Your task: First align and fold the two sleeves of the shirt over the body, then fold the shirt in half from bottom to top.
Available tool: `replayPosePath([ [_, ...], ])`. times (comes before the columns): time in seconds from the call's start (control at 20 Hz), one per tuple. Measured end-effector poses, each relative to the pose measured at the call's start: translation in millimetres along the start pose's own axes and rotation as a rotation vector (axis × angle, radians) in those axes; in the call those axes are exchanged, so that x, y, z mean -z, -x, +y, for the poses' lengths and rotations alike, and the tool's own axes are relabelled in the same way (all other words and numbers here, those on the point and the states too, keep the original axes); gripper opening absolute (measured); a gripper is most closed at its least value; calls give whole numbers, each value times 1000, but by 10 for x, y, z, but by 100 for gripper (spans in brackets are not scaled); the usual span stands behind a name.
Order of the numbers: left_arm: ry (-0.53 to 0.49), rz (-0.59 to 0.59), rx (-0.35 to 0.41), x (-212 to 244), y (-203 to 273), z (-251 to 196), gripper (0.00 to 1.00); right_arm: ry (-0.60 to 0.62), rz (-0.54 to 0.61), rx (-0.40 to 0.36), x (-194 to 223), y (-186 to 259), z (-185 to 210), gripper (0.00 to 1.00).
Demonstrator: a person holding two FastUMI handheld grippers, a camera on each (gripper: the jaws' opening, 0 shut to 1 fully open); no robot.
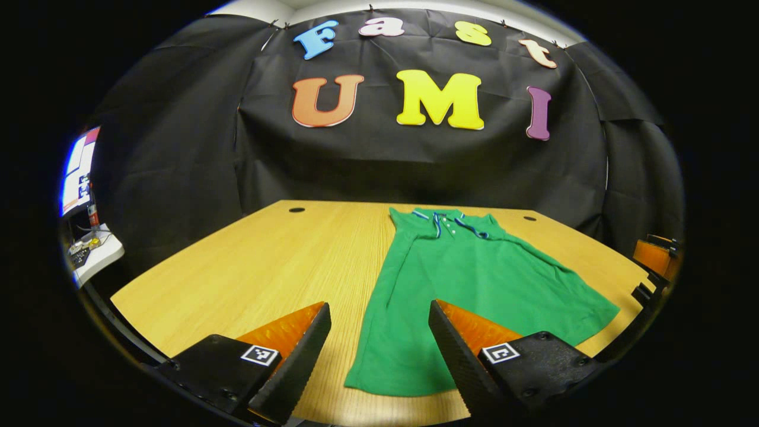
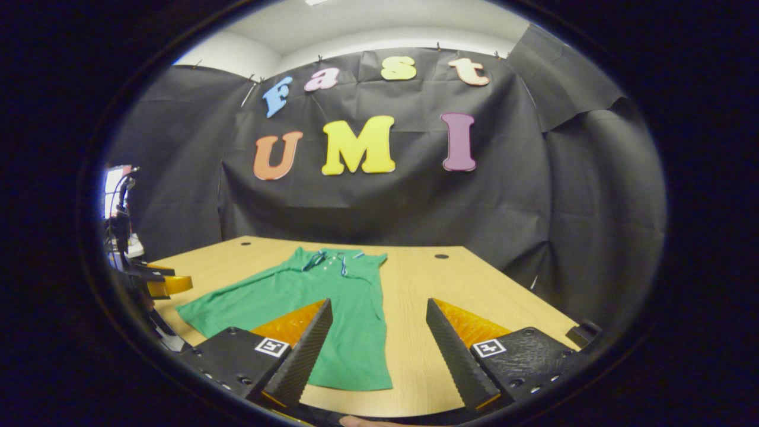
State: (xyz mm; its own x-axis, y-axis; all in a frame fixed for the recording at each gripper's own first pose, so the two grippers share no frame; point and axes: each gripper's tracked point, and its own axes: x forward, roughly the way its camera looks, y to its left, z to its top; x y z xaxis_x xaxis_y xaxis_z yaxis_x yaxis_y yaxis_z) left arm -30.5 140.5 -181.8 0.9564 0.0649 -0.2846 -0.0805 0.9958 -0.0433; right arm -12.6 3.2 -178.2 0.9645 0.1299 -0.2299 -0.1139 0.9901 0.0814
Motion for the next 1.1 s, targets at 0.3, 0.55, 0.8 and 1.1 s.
replayPosePath([
  [0.3,-49,55,-9,324,-78,-34,100,-9,224,-28,849,-43,174,95],
  [0.55,-40,66,-15,402,-118,-19,100,-54,249,-28,927,-21,125,96],
  [0.8,-36,36,-20,404,-111,-11,100,-63,253,-2,952,-92,37,96],
  [1.1,-52,32,-29,382,-183,-68,77,-84,268,-31,941,-197,152,60],
])
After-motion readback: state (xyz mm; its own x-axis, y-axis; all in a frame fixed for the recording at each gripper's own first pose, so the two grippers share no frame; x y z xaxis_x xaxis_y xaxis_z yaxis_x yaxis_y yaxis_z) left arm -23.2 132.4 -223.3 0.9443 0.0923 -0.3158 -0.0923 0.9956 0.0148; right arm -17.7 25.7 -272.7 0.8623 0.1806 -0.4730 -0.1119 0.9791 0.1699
